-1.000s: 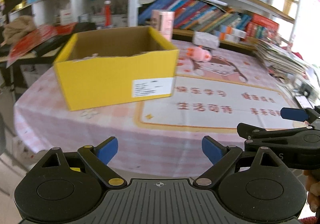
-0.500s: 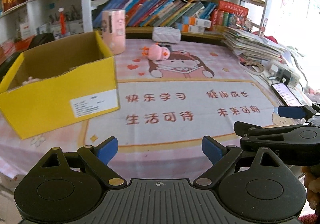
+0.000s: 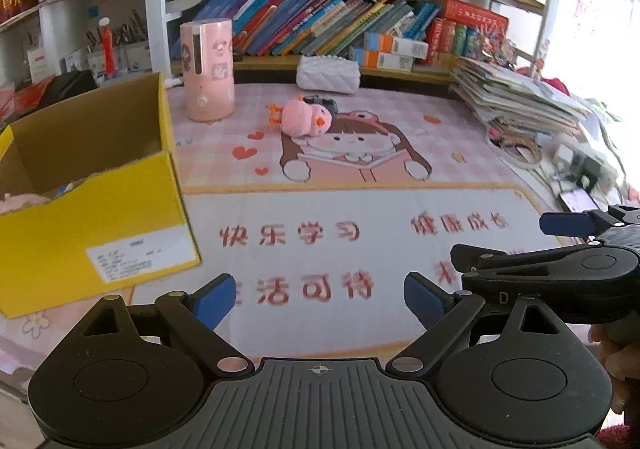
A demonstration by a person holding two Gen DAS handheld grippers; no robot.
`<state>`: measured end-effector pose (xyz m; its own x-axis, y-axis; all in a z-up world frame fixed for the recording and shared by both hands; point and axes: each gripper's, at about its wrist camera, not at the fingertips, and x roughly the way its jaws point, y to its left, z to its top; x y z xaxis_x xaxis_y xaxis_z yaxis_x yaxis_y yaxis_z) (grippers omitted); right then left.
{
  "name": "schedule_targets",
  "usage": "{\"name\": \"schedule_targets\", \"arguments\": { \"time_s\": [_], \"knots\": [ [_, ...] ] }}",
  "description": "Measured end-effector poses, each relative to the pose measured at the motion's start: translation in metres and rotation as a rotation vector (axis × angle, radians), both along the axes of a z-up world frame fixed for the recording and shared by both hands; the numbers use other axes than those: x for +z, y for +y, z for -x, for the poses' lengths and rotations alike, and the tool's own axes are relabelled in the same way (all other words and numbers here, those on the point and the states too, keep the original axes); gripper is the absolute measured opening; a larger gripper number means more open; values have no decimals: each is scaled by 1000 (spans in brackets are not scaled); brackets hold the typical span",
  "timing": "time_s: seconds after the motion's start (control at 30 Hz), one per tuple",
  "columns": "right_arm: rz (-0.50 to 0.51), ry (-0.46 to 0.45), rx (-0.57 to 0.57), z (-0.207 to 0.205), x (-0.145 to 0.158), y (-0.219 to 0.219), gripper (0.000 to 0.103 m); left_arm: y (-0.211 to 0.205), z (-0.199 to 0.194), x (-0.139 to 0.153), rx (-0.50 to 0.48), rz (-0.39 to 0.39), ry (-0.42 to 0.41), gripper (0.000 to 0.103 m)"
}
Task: Organize objects
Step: 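Withdraw both grippers from the box toward the plush toys on the table, then grasp the pink plush chick with the left gripper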
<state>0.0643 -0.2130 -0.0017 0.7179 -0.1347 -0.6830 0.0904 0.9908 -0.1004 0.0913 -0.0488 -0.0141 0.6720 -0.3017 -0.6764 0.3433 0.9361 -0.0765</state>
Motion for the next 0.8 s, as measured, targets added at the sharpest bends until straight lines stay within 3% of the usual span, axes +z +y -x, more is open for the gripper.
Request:
{"name": "schedule_targets", "arguments": {
  "time_s": [0.37,0.8],
  "knots": [
    [-33,-26,70,-63,6,-34,94,-29,-47,-4,95,13,4,93],
    [-92,-48,105,-135,0,-70,92,-66,-110,-7,187,-65,-37,93]
  ]
}}
